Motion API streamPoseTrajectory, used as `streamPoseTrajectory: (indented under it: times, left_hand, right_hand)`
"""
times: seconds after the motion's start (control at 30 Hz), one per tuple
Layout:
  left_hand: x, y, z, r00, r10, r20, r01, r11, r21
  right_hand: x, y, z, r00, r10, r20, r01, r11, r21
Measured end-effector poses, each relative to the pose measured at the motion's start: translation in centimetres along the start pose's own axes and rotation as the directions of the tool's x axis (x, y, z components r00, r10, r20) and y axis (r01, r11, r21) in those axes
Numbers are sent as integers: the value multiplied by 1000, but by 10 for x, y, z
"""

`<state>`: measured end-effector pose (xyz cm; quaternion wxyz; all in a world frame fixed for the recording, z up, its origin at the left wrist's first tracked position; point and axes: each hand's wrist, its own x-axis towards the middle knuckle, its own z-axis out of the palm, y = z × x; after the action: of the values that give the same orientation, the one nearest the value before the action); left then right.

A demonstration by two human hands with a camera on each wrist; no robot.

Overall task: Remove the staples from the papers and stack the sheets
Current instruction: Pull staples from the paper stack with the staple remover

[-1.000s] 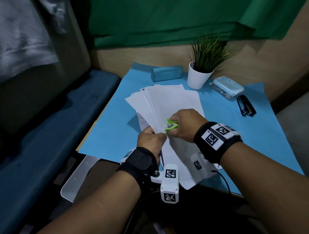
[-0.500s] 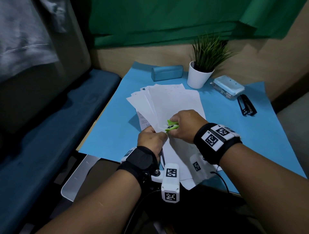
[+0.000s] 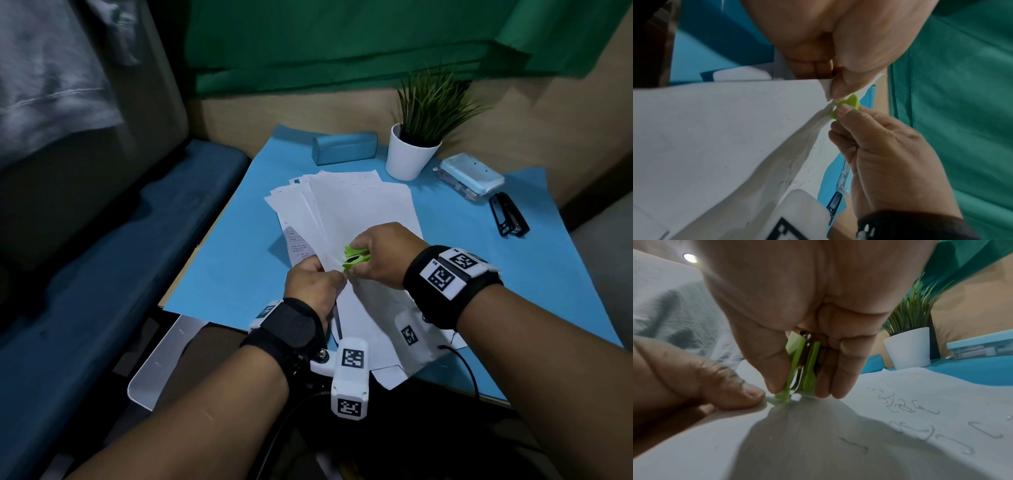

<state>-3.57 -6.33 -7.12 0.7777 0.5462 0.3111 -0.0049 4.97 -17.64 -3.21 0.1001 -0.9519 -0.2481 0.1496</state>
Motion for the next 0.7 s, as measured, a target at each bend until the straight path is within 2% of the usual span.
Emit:
streamPoseTrajectory:
  times: [0.17, 0.23, 0.3, 0.33, 0.43, 0.63, 0.7]
  left_hand:
    - [7, -6, 1, 1000, -6, -28, 5, 1000, -26]
    - [5, -2, 0, 998, -42, -46, 41, 999, -21]
    - [3, 2, 2, 996, -70, -61, 70, 998, -1]
    - [4, 2, 2, 994, -87, -68, 87, 996, 3]
    - [11, -3, 1, 988, -135, -78, 135, 991, -5]
    - [13, -5, -1, 982, -175, -74, 178, 984, 26]
    - [15, -2, -4, 980, -184, -82, 189, 981, 55]
  right_hand:
    - [-1, 3, 0, 999, 37, -7, -36, 992, 117]
    - [-1, 7, 5, 996, 89, -17, -83, 973, 217]
    - [1, 12, 13, 989, 148, -3, -136, 909, 393]
    - [-1, 13, 17, 984, 180, 14, -162, 843, 514]
    - [-8, 16, 28, 958, 276, 82, -227, 550, 804]
    - [-15, 11, 37, 930, 337, 143, -230, 235, 944]
    - [-16, 9, 39, 915, 373, 154, -199, 84, 977]
